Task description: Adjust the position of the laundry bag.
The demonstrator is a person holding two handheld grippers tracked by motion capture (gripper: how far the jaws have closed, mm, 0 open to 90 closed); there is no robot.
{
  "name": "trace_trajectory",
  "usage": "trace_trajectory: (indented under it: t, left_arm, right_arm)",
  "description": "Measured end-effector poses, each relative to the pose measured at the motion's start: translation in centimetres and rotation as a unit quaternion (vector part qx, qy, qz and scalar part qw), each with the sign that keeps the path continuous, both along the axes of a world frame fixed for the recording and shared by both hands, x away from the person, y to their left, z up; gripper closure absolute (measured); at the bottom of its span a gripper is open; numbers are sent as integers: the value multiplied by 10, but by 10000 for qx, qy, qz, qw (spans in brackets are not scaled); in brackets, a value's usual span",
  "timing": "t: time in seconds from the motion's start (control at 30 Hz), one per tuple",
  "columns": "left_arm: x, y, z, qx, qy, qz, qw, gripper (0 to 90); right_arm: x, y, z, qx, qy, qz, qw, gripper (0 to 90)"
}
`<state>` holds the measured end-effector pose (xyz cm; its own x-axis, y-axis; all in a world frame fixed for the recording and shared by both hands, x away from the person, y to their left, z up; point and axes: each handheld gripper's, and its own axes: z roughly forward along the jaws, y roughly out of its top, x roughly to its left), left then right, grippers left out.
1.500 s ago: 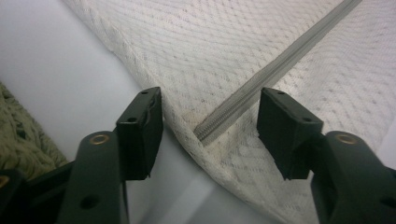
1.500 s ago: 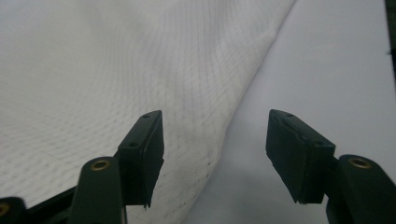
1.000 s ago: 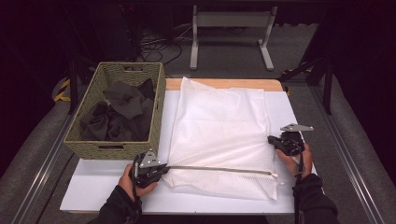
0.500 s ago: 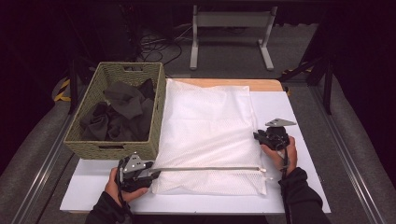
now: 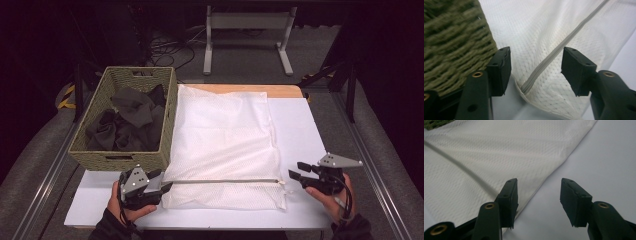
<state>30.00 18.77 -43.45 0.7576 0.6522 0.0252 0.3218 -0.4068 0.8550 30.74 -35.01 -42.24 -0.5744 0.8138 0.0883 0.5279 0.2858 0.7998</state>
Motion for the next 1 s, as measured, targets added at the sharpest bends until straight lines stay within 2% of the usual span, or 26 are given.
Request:
trace_trajectory:
  t: [0.1, 0.17, 0.2, 0.23, 0.27, 0.37, 0.4, 0.47, 0.5, 0.53, 0.6, 0.73, 0.8, 0.93, 1.0]
  left_arm:
    - [1, -3, -3, 6, 94, -169, 9998, 491]
    - [6, -10, -8, 193, 233, -295, 9991, 501]
    - [8, -15, -13, 324, 295, -361, 9984, 502]
    - [12, -18, -16, 485, 302, -369, 9977, 508]
    - [12, -18, -16, 485, 302, -369, 9977, 508]
    - [20, -19, -26, 598, 593, -312, 9960, 509]
    - [22, -19, -29, 646, 715, -283, 9949, 515]
    - [26, -19, -33, 693, 799, -279, 9940, 549]
    - [27, -19, -33, 648, 827, -296, 9940, 572]
    - [29, -20, -33, 659, 815, -331, 9939, 599]
    - [31, -23, -33, 631, 821, -312, 9941, 690]
    - [35, -31, -32, 671, 776, -257, 9944, 806]
    - [38, -34, -32, 726, 707, -262, 9945, 852]
    - [45, -39, -32, 755, 629, -238, 9949, 862]
    - [48, -43, -32, 769, 615, -240, 9949, 864]
  right_arm:
    - [-16, 7, -10, 12, 142, 50, 9999, 430]
    - [-22, 16, -16, 19, 225, 77, 9997, 403]
    - [-23, 19, -19, 11, 274, 136, 9995, 385]
    - [-22, 25, -22, -139, 314, 205, 9992, 365]
    - [-22, 25, -22, -139, 314, 205, 9992, 365]
    - [-18, 35, -33, -358, 428, 175, 9983, 369]
    - [-19, 36, -34, -409, 333, 180, 9984, 392]
    - [-19, 38, -33, -536, 311, 173, 9979, 450]
    - [-19, 37, -33, -542, 299, 167, 9979, 531]
    - [-18, 37, -33, -563, 284, 206, 9978, 602]
    - [-18, 38, -32, -642, 276, 235, 9973, 657]
    - [-14, 35, -31, -593, 342, 216, 9974, 806]
    - [-12, 34, -30, -612, 347, 285, 9971, 848]
    - [-7, 32, -28, -710, 225, 208, 9970, 859]
    - [-3, 30, -27, -676, 179, 139, 9975, 860]
